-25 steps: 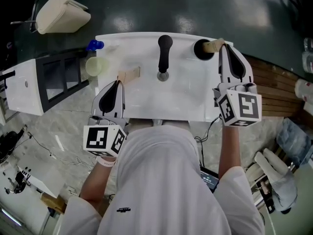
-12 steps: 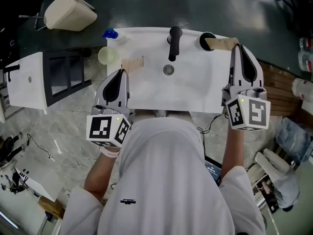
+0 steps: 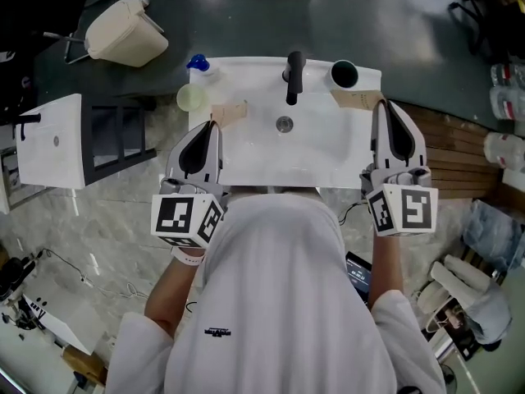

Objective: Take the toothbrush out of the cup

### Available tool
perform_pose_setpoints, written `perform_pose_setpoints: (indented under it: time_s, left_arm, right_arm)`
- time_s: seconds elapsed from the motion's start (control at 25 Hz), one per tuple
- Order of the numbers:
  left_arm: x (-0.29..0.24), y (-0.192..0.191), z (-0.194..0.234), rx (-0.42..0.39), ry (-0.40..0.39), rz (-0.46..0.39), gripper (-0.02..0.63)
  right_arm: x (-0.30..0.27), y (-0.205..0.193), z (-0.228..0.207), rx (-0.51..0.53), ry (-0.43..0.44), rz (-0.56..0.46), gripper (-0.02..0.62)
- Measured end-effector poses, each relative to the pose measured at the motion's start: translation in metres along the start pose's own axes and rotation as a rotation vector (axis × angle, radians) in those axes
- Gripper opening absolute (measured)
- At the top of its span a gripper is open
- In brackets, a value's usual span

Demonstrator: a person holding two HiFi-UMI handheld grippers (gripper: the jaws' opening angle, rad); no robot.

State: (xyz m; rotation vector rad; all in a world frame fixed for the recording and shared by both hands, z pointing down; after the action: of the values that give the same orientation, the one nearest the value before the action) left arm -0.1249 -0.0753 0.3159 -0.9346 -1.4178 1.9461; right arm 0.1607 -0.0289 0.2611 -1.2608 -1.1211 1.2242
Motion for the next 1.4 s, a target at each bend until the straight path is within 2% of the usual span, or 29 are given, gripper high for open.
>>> perform_pose_setpoints:
  time_s: [0.56, 1.0, 1.4]
  left_arm:
    - [0.029, 0.003, -0.011, -0.043, -0.013, -0.003, 0.006]
    - [0.031, 0.008, -0.021, -0.011, 0.002, -0.041, 0.006]
    - [0.023, 0.007, -0.025, -0.021, -0.01, -0.027, 0.006]
  right_arm:
    - [0.025, -0.02, 0.034, -0.034, 0.064, 0.02, 0.009]
    - [0.029, -0.009, 0.03, -0.026, 0.111, 0.016, 0.009]
    - [0.029, -0.01, 0.025, -0.035, 0.1, 0.006, 0.009]
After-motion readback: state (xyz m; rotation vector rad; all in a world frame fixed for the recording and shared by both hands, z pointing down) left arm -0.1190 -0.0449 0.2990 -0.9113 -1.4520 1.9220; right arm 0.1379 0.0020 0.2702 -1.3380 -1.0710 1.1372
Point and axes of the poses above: the fingertips, and each gripper's own axes: x backward along the fingers, z to its left, y out of its top, the point moved 3 cm from there along x, backward along the fingers, and after that the axes turned 10 degrees about -z, right-handed, at the moved point
